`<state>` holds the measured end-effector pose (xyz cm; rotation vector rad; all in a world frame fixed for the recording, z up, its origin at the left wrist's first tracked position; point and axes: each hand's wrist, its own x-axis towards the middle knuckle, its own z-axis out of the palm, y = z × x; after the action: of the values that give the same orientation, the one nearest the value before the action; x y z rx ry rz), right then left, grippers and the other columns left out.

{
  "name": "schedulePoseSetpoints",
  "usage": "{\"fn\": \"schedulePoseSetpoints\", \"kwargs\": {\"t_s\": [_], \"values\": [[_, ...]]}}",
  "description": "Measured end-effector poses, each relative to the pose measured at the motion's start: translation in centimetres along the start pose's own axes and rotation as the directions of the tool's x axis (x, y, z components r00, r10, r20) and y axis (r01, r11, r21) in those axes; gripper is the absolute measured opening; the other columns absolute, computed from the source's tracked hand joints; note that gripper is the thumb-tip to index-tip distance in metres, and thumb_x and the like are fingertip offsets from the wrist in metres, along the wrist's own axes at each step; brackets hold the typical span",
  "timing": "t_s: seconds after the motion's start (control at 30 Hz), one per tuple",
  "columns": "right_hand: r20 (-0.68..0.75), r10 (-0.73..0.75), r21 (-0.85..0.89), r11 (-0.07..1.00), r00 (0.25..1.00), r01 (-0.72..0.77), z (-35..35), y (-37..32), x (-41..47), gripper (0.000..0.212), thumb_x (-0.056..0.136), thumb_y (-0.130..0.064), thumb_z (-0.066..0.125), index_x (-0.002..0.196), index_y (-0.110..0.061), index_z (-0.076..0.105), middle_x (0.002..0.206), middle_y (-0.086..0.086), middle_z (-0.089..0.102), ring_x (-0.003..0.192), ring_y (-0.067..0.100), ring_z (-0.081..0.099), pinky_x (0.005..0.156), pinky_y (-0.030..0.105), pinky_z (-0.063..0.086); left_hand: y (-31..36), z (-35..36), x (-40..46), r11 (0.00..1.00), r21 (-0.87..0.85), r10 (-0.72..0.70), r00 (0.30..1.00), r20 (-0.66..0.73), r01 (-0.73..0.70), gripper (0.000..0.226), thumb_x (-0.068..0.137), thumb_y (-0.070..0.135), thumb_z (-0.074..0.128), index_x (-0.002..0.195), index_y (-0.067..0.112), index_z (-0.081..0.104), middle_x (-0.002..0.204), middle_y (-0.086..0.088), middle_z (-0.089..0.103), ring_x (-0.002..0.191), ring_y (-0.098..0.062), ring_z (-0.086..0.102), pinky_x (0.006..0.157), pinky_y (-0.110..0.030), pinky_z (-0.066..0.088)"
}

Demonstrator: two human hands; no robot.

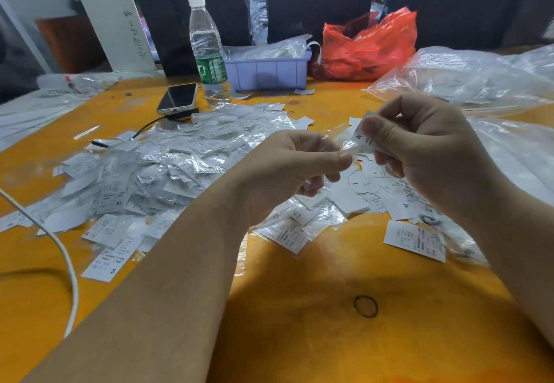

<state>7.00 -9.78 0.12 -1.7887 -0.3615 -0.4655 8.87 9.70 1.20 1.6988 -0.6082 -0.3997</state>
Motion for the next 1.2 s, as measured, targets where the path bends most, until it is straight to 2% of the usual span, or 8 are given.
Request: {"fn": "schedulePoseSetpoints", "kwargs": {"t_s": [0.2, 0.3, 0.47, 0.57, 0.7, 0.97, 1.1, 1.2], "values": [[0.028, -0.014, -0.007, 1.0, 1.0, 0.014, 0.1, -0.15, -0.05, 0.02, 0.092, -0.021, 0.066, 0.074, -0.016, 0.06, 0.05, 0.001, 0.056, 0.044, 0.015, 0.042, 0.043, 0.026, 0.035, -0.05, -0.04, 0.06, 1.0, -0.004, -0.012, 1.0, -0.009, 0.012, 0.018, 0.075, 0.026, 0.071, 0.081, 0.009, 0.066, 0.065, 0.002, 0.061, 0.063, -0.015, 0.048, 0.059, -0.022, 0.043], [0.054, -0.011, -0.009, 1.0, 0.998, 0.012, 0.11, -0.28, -0.13, 0.019, 0.092, -0.021, 0.066, 0.076, -0.012, 0.06, 0.05, 0.001, 0.056, 0.045, 0.015, 0.044, 0.043, 0.025, 0.036, -0.1, -0.05, 0.09, 1.0, -0.004, -0.017, 1.0, -0.022, 0.017, 0.01, 0.083, 0.02, 0.069, 0.08, 0.011, 0.066, 0.065, 0.003, 0.062, 0.062, -0.013, 0.049, 0.058, -0.019, 0.046], [0.099, -0.021, 0.001, 1.0, 0.995, 0.021, 0.14, -0.42, -0.27, 0.018, 0.091, -0.021, 0.066, 0.078, -0.008, 0.06, 0.049, 0.0, 0.056, 0.043, 0.01, 0.044, 0.043, 0.021, 0.037, -0.07, 0.04, 0.11, 1.0, -0.012, -0.016, 0.999, -0.039, 0.016, 0.01, 0.089, 0.017, 0.066, 0.08, 0.014, 0.067, 0.068, 0.002, 0.063, 0.06, -0.012, 0.051, 0.059, -0.021, 0.046], [0.058, -0.025, 0.011, 1.0, 0.998, 0.025, -0.01, -0.49, -0.16, 0.019, 0.091, -0.022, 0.067, 0.074, -0.015, 0.06, 0.051, 0.001, 0.056, 0.044, 0.014, 0.043, 0.043, 0.027, 0.035, -0.02, -0.04, 0.04, 1.0, -0.014, -0.009, 0.999, -0.047, 0.009, 0.011, 0.09, 0.016, 0.065, 0.079, 0.014, 0.066, 0.068, 0.001, 0.062, 0.061, -0.012, 0.051, 0.059, -0.02, 0.046], [-0.022, -0.015, 0.026, 1.0, 1.0, 0.016, -0.46, -0.53, 0.14, 0.019, 0.091, -0.021, 0.066, 0.075, -0.013, 0.06, 0.051, 0.001, 0.056, 0.046, 0.018, 0.042, 0.043, 0.029, 0.034, 0.03, -0.11, -0.02, 1.0, -0.014, -0.002, 0.998, -0.058, 0.001, 0.012, 0.085, 0.022, 0.068, 0.076, 0.015, 0.065, 0.067, 0.002, 0.059, 0.063, -0.013, 0.05, 0.062, -0.023, 0.046], [0.079, -0.017, 0.025, 1.0, 0.997, 0.015, -0.19, -0.66, -0.12, 0.019, 0.089, -0.025, 0.067, 0.074, -0.017, 0.06, 0.05, 0.001, 0.056, 0.043, 0.014, 0.043, 0.043, 0.028, 0.035, 0.06, -0.18, 0.03, 1.0, -0.024, 0.004, 0.999, -0.048, -0.005, 0.017, 0.086, 0.024, 0.068, 0.071, 0.017, 0.064, 0.065, 0.003, 0.058, 0.061, -0.011, 0.051, 0.061, -0.023, 0.045], [0.11, -0.002, 0.113, 0.994, 0.994, -0.011, -0.29, -0.64, -0.03, 0.019, 0.087, -0.027, 0.068, 0.074, -0.015, 0.059, 0.05, 0.002, 0.054, 0.043, 0.015, 0.041, 0.044, 0.03, 0.034, 0.05, -0.08, 0.04, 1.0, -0.019, 0.001, 0.999, -0.045, -0.001, 0.017, 0.079, 0.03, 0.068, 0.066, 0.018, 0.063, 0.063, 0.004, 0.057, 0.06, -0.01, 0.051, 0.061, -0.024, 0.045], [0.137, 0.004, 0.174, 0.984, 0.991, -0.028, -0.28, -0.58, 0.08, 0.02, 0.083, -0.032, 0.071, 0.073, -0.018, 0.062, 0.053, 0.004, 0.054, 0.045, 0.017, 0.04, 0.046, 0.031, 0.033, -0.03, -0.08, 0.06, 1.0, -0.021, -0.002, 0.999, -0.044, 0.001, 0.021, 0.087, 0.024, 0.068, 0.069, 0.016, 0.06, 0.061, 0.006, 0.055, 0.062, -0.012, 0.05, 0.062, -0.024, 0.044]]}}
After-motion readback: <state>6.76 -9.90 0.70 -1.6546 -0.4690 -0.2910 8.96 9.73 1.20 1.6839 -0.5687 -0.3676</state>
